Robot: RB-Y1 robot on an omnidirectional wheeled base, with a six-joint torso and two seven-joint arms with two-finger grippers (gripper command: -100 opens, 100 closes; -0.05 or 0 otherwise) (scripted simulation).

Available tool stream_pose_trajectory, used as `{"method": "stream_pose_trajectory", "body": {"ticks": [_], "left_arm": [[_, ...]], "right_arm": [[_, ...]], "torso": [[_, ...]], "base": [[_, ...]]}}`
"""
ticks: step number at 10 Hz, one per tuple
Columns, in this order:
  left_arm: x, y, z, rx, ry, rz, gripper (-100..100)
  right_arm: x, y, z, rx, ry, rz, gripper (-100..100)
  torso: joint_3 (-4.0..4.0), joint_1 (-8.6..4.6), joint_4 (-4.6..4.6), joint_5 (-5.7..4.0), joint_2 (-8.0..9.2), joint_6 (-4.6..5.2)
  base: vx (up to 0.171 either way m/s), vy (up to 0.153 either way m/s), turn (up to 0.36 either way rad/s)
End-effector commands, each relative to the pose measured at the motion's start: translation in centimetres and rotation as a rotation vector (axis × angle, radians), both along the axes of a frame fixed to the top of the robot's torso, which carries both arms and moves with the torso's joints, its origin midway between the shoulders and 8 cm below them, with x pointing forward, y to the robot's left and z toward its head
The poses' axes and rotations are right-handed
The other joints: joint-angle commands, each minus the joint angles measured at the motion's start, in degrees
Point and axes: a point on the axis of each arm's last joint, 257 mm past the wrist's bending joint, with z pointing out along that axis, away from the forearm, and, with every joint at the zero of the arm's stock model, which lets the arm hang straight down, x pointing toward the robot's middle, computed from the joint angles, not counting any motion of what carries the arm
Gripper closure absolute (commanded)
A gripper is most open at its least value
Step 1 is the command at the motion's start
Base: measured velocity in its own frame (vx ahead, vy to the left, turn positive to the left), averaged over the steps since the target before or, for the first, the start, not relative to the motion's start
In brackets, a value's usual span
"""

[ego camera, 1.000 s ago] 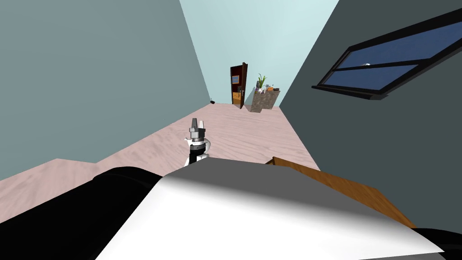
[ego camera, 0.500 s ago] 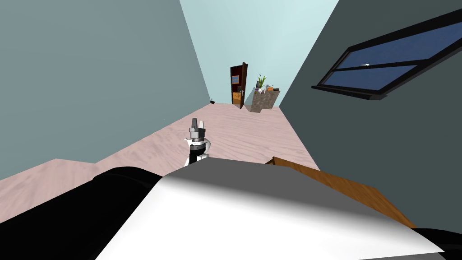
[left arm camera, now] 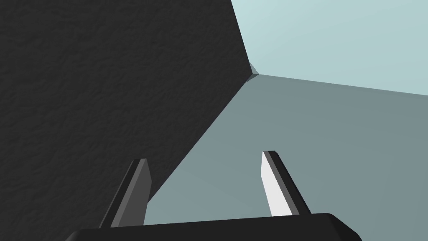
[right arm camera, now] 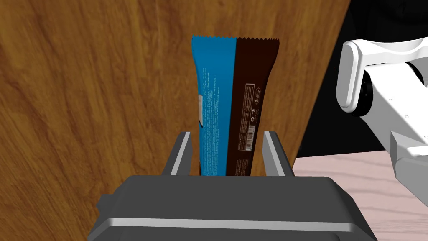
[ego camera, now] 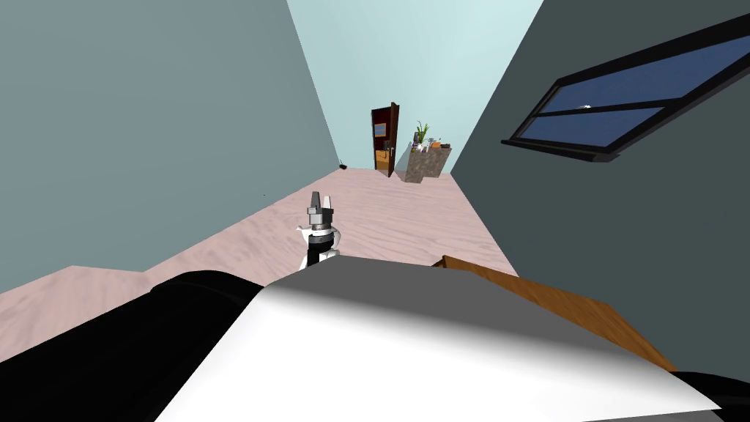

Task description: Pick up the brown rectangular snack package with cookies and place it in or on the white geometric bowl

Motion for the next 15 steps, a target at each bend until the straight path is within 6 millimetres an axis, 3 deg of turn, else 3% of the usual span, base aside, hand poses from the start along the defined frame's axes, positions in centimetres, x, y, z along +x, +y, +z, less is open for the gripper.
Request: {"method": "stream_pose_trajectory", "body": {"ticks": [1,2,4,8,15], "left_arm": [[0.0,0.0,0.0,0.0,0.0,0.0,0],[0.0,0.0,0.0,0.0,0.0,0.0,0],[0.0,0.0,0.0,0.0,0.0,0.0,0],[0.0,0.0,0.0,0.0,0.0,0.0,0],[0.0,0.0,0.0,0.0,0.0,0.0,0]], "right_arm": [[0.0,0.0,0.0,0.0,0.0,0.0,0],[-0.4,-2.7,0.9,-0.033,0.01,0.002,100],[-0.4,-6.6,2.3,-0.074,0.016,0.011,100],[0.5,-11.6,4.2,-0.117,0.013,0.031,100],[4.5,-19.7,8.1,-0.153,-0.009,0.085,100]], "torso": [[0.0,0.0,0.0,0.0,0.0,0.0],[0.03,-0.02,0.01,0.0,0.05,0.0],[-0.02,0.52,-0.03,0.14,-0.03,0.06],[-0.03,0.21,-0.02,0.17,-0.05,0.01],[0.05,0.05,0.01,0.08,0.1,0.0]], "base": [[0.0,0.0,0.0],[0.032,0.063,-0.186],[0.062,0.158,-0.174],[0.039,0.061,-0.09],[-0.009,0.018,-0.081]]}}
